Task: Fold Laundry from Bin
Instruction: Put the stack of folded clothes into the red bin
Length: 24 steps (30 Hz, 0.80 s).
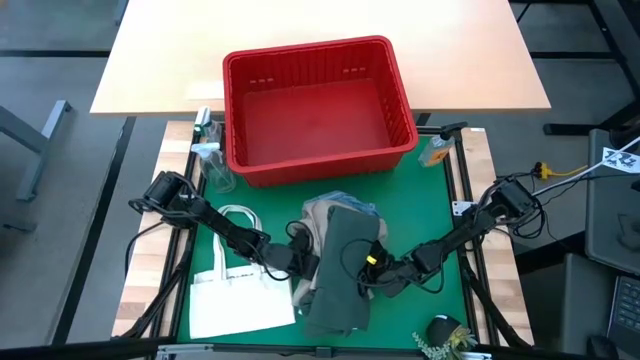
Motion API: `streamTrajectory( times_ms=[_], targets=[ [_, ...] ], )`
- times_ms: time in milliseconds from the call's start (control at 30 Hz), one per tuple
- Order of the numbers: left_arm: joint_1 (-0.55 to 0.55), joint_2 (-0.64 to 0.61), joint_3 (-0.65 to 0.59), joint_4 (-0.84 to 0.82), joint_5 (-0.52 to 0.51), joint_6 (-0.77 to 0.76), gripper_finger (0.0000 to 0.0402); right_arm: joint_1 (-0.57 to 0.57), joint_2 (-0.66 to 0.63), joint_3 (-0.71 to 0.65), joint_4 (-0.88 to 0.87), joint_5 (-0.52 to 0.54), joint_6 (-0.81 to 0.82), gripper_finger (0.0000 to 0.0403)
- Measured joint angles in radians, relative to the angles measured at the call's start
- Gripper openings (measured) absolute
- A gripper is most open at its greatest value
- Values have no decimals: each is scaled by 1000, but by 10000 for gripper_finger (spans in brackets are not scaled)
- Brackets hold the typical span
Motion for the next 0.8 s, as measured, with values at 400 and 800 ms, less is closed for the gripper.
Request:
streamTrajectory(
  times_ms=[400, 800],
  targets=[
    [2, -30, 1, 28, -16, 25, 0, 0, -34, 0, 3, 18, -41, 18],
    [3, -100, 5, 63, -62, 58, 0, -7, -113, 0, 27, 44, -93, 6]
  ],
)
